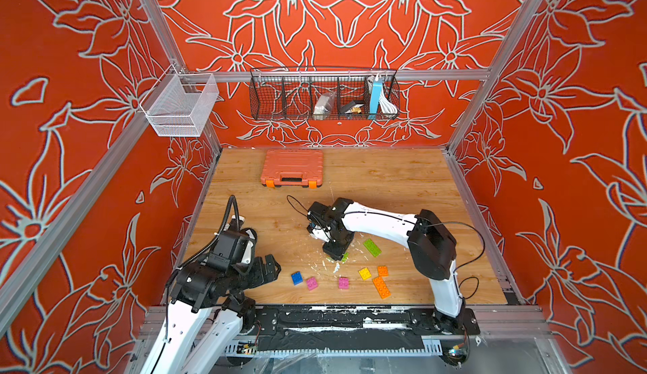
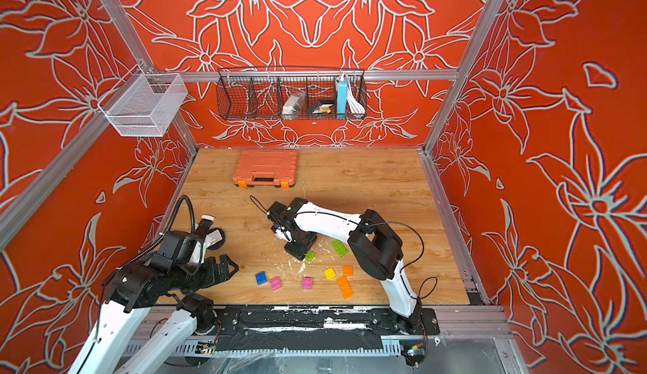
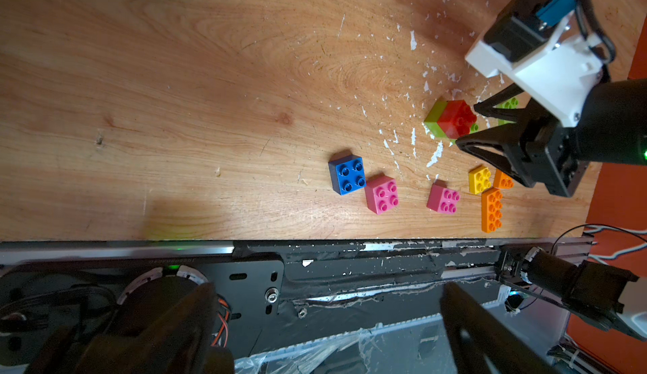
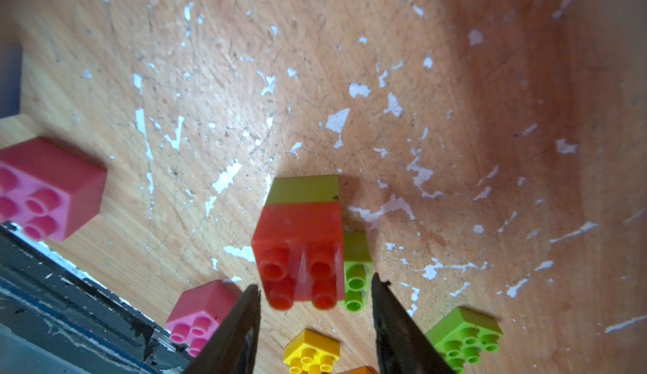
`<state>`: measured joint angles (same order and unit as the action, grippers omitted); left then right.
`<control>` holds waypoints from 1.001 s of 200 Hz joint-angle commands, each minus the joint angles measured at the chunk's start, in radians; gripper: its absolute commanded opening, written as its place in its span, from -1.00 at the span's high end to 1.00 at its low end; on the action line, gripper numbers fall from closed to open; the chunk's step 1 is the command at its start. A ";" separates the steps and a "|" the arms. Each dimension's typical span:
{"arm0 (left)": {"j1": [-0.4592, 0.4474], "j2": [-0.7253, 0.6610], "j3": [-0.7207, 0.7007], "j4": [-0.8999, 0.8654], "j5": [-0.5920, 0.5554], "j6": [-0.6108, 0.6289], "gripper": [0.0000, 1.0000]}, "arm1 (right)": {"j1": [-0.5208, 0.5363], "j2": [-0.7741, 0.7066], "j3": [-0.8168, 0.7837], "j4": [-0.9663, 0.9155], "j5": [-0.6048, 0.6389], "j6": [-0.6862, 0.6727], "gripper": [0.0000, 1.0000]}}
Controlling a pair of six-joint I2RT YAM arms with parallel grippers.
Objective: Assemble the letter r with lego
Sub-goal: Assemble the lego brick with the lego brick, then move the lego brick at the center of the board.
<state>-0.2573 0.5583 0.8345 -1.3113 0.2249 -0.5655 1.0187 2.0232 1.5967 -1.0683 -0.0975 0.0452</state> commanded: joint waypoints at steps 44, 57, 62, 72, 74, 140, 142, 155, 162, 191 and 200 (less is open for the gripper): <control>-0.005 0.018 0.043 -0.010 -0.022 0.031 -0.99 | -0.090 -0.208 -0.134 0.062 0.085 0.134 -0.02; -0.005 0.036 0.057 -0.004 -0.022 0.043 -0.99 | -0.114 -0.235 -0.184 0.086 0.055 0.137 0.00; -0.005 0.043 0.059 -0.001 -0.019 0.047 -0.99 | -0.118 -0.244 -0.200 0.093 0.051 0.135 0.00; -0.005 0.055 0.063 0.008 -0.014 0.053 -0.99 | -0.119 -0.255 -0.229 0.109 0.031 0.119 0.01; -0.005 0.056 0.062 0.010 -0.014 0.054 -0.99 | -0.119 -0.257 -0.235 0.114 0.025 0.118 0.02; -0.005 0.075 0.052 0.037 -0.006 0.054 -0.99 | -0.075 -0.240 -0.299 0.217 -0.064 0.095 0.10; -0.005 0.074 0.052 0.036 -0.006 0.055 -0.99 | -0.075 -0.239 -0.298 0.219 -0.064 0.096 0.10; -0.006 0.074 0.052 0.038 -0.004 0.054 -0.99 | -0.075 -0.225 -0.298 0.230 -0.066 0.097 0.10; -0.005 0.074 0.051 0.038 -0.004 0.054 -0.99 | -0.074 -0.216 -0.296 0.232 -0.073 0.096 0.10; -0.005 0.078 0.049 0.040 -0.002 0.055 -0.99 | -0.063 -0.178 -0.283 0.225 -0.074 0.096 0.09; -0.005 0.081 0.050 0.040 -0.001 0.055 -0.99 | -0.060 -0.167 -0.278 0.220 -0.071 0.094 0.08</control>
<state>-0.2573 0.6312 0.8799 -1.2747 0.2199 -0.5240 0.9482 1.8175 1.3003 -0.8387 -0.1627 0.1448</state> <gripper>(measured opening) 0.994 0.452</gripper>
